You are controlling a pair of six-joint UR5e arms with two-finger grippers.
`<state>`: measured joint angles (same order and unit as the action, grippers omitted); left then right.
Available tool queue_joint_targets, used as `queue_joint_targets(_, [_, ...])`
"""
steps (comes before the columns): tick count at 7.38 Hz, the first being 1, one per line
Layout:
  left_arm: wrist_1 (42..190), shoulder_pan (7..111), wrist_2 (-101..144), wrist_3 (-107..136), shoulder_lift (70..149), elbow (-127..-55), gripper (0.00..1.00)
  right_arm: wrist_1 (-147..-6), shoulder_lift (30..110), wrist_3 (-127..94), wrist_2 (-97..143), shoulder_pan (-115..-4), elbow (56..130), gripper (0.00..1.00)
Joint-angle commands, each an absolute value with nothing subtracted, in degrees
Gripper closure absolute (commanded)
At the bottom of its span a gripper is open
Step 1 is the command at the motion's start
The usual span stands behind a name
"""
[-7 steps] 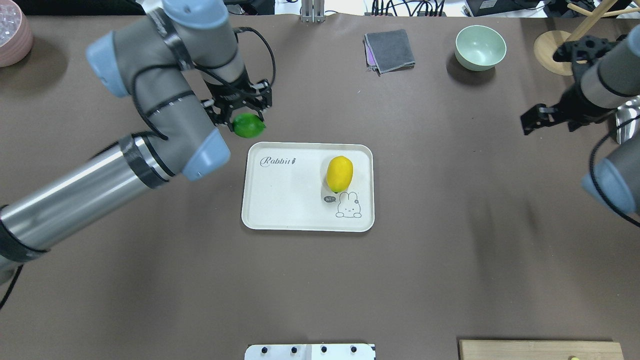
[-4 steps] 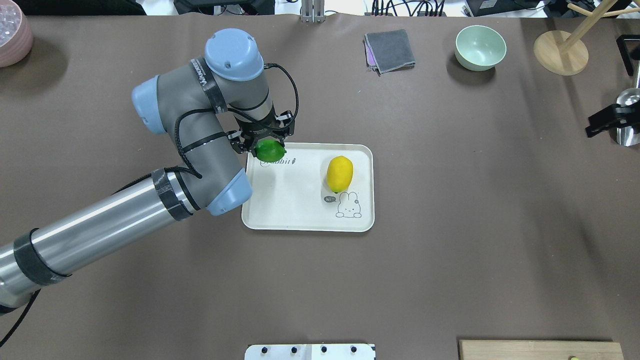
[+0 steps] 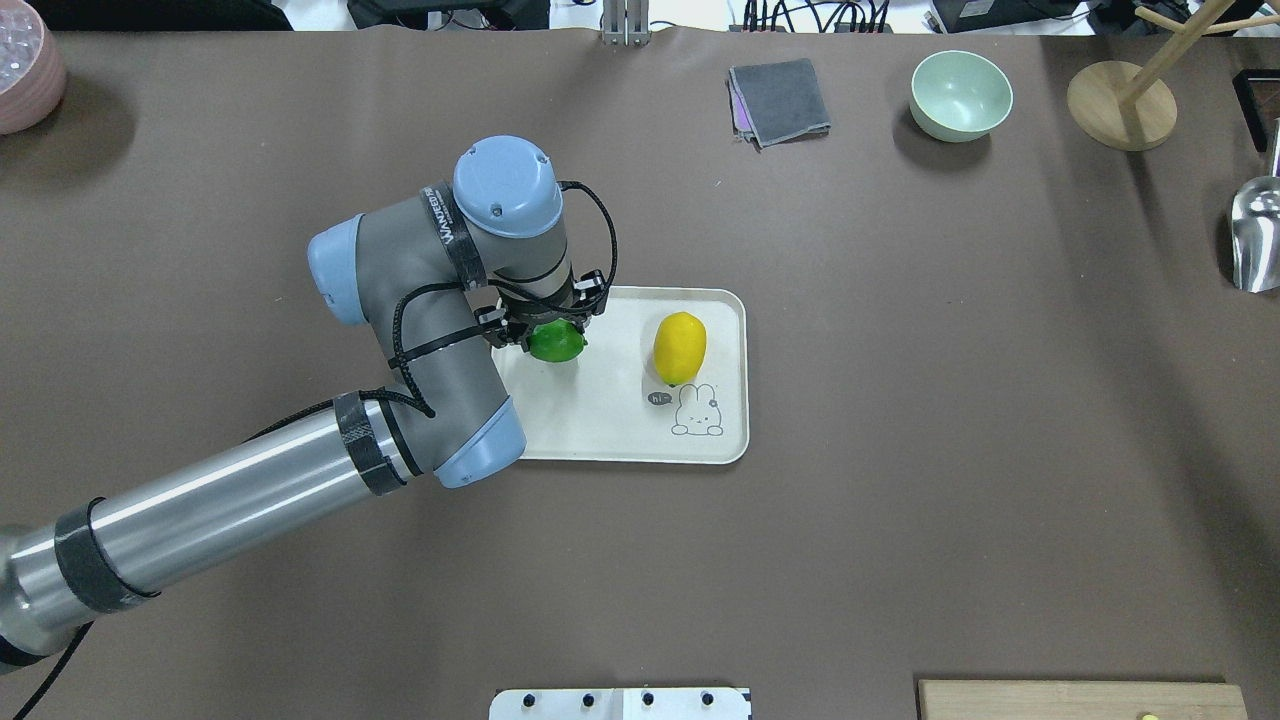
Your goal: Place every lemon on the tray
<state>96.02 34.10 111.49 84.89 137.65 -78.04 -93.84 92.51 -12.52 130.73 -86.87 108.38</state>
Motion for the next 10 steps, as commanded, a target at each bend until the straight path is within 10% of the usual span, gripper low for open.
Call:
queue_joint_targets(1, [97.6, 34.4, 111.7, 84.6, 137.3, -78.2, 0.02, -95.5, 95.2, -7.8, 130.9, -90.5, 107.7, 0.0])
queue_joint_targets(4, [96.0, 41.3, 120.4, 80.5, 135.1, -81.4, 0.02, -95.8, 97.4, -8.1, 130.9, -91.8, 107.3, 0.0])
queue_joint_targets(6, [95.7, 46.9, 122.7, 69.3, 118.6, -94.2, 0.02, -95.6, 97.4, -8.6, 130.7, -91.8, 107.3, 0.0])
queue_joint_targets(10, [97.6, 59.4, 126.2, 44.0, 98.3, -95.9, 0.02, -95.5, 97.5, -8.8, 130.0, -91.9, 107.3, 0.0])
